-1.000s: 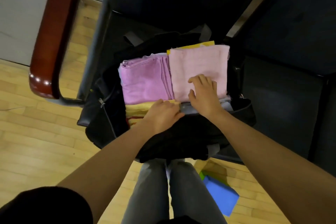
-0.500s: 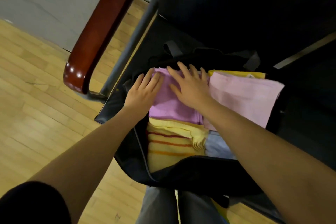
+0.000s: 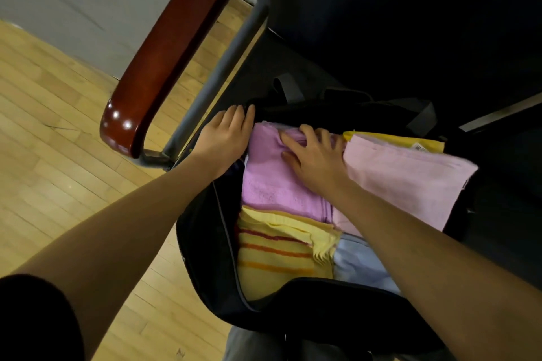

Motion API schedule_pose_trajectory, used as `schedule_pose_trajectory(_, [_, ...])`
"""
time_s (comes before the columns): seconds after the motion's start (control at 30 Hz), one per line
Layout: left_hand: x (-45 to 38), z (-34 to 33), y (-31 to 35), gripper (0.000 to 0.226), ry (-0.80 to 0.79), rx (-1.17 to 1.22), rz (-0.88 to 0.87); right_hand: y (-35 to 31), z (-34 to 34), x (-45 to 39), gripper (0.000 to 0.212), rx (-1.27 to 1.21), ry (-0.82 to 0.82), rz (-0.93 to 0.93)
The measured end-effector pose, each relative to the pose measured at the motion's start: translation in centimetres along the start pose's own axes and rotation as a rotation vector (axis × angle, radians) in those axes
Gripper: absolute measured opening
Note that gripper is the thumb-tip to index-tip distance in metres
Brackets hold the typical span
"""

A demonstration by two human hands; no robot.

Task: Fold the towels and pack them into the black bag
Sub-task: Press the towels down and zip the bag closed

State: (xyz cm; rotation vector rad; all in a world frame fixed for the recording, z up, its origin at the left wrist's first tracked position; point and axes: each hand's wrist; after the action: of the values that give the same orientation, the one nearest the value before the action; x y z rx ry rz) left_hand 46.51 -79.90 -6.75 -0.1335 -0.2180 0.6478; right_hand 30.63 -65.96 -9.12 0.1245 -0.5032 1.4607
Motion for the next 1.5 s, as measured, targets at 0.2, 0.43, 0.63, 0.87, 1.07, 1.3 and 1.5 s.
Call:
schedule_pose_trajectory(0.2, [-3.3, 1.5, 0.3, 0.015, -0.012, 0.0, -0.072, -0.6, 0.2, 0.2, 0.049, -0.015, -0.07, 0.036])
schedule_pose_trajectory(0.43, [-0.9, 4.4, 1.3, 0.024, 0.131, 0.145, -0.037, -0.7, 0.6, 0.7, 0.044, -0.08, 0.075, -0.015])
schedule_pose_trajectory(0.63, [0.4, 5.7, 2.6, 0.021, 0.224, 0.284, 0.022, -0.1, 2.9, 2.0, 0.032, -0.125, 0.412, -0.22])
schedule_pose_trajectory(0.87, [1.1, 5.6, 3.8, 0.024, 0.278, 0.323, 0.009, 1.0, 5.2, 0.2, 0.022, 0.02, 0.273, -0.213])
schedule_pose_trajectory(1.07, [0.5, 6.4, 5.3, 0.023, 0.11, 0.296, 0.076, 2.1, 7.1, 1.3, 0.015, -0.481, 0.54, -0.288])
schedule_pose_trajectory(1.3, [-0.9, 6.1, 4.8, 0.028, 0.126, 0.32, 0.111, 3.2, 9.6, 1.9, 0.02, -0.365, 0.546, -0.045])
schedule_pose_trajectory(1.5, [-3.9, 6.7, 8.4, 0.041, 0.137, 0.368, 0.015, 4.7, 8.1, 2.9, 0.021, -0.163, 0.514, 0.049])
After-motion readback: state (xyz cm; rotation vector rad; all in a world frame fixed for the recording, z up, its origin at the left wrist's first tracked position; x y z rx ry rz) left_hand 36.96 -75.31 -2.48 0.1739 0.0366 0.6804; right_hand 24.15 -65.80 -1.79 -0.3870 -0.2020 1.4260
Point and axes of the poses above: each hand's wrist, its own x-axis away from the middle knuckle, its own z-axis out of the back of the hand, y = z × x, and after that the axes turned 13 degrees about z, right-handed
